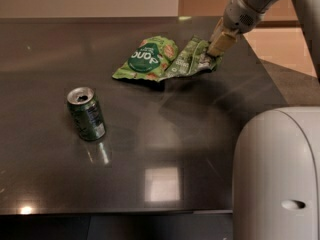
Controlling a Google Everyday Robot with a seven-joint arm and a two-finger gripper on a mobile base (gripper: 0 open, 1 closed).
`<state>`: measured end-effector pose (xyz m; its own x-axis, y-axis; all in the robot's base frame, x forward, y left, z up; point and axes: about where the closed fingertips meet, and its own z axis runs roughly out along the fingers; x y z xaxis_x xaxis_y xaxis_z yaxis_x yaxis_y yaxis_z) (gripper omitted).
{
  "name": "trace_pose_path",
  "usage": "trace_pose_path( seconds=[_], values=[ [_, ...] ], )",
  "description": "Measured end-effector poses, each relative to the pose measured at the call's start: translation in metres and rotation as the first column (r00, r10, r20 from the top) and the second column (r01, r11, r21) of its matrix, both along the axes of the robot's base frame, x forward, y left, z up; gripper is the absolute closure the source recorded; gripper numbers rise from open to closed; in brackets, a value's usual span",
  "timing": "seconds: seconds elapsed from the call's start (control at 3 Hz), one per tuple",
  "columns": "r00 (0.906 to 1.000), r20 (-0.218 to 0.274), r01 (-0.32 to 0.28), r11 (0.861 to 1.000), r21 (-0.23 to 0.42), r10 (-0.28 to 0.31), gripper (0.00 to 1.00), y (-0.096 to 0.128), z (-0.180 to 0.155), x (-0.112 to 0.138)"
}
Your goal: Move green jalapeno chip bag near green rice chip bag
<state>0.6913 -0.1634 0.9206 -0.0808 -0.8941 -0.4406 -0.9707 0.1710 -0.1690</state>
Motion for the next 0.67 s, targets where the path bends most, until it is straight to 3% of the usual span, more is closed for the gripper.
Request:
trace_pose_path(
  seconds=[0.33, 0.67],
  values=[
    [0.9948, 0.102, 0.0, 0.998, 0.062, -0.006, 0.35, 0.0015, 0.0287, 0.0179],
    [0.9922, 0.125, 0.002, 0.998, 0.069, -0.01, 0.12, 0.0043, 0.0335, 0.024]
  ],
)
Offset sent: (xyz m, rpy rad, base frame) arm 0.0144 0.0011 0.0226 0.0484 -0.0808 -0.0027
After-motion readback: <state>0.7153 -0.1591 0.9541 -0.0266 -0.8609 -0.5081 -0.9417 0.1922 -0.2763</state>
